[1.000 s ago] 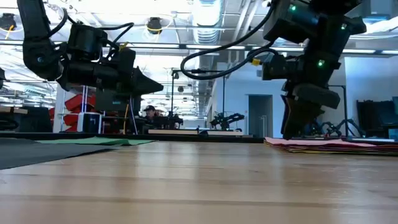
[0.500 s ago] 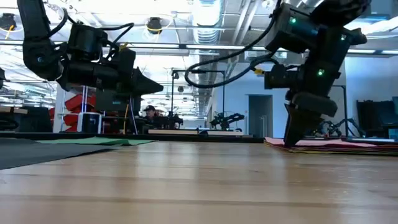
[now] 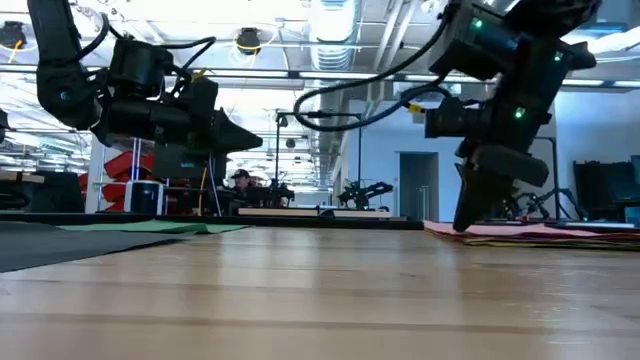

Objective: Organize paper
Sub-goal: Move the pink paper to the top center of the table

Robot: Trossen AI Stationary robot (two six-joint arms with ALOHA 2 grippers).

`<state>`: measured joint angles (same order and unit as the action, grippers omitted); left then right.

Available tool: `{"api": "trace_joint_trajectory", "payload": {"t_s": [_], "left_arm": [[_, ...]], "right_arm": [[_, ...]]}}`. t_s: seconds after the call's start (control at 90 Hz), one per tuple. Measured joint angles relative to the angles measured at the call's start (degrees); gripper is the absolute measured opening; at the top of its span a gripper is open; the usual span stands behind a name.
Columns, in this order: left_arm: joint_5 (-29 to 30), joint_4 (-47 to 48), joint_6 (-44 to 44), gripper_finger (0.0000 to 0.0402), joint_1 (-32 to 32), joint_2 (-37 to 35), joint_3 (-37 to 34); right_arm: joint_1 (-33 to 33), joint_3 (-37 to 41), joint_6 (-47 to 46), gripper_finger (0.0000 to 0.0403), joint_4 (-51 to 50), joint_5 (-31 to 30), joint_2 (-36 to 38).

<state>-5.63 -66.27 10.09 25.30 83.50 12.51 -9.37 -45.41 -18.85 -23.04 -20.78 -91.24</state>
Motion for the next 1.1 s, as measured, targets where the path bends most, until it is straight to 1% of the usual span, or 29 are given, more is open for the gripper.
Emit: {"api": "trace_joint_trajectory", "payload": {"t_s": [0.178,0.378,0.511,0.711,1.1], "left_arm": [[0.0,0.0,0.0,0.0000,0.0,0.0,0.0],[0.0,0.0,0.0,0.0000,0.0,0.0,0.0],[0.0,0.0,0.0,0.0000,0.0,0.0,0.0],[0.0,0.0,0.0,0.0000,0.0,0.0,0.0],[0.0,-0.1,0.0,0.0000,0.0,0.0,0.0]], "right_arm": [[-0.4,-1.8,2.2,0.0001,2.3,0.0,0.0],[-0.1,-3.0,6.7,0.0000,10.4,3.3,0.0],[1.4,-3.0,8.7,0.0000,14.6,5.6,0.0],[4.2,-3.0,12.5,0.0000,18.6,6.3,0.0],[8.8,-3.0,19.3,0.0000,27.5,12.9,0.0]]}}
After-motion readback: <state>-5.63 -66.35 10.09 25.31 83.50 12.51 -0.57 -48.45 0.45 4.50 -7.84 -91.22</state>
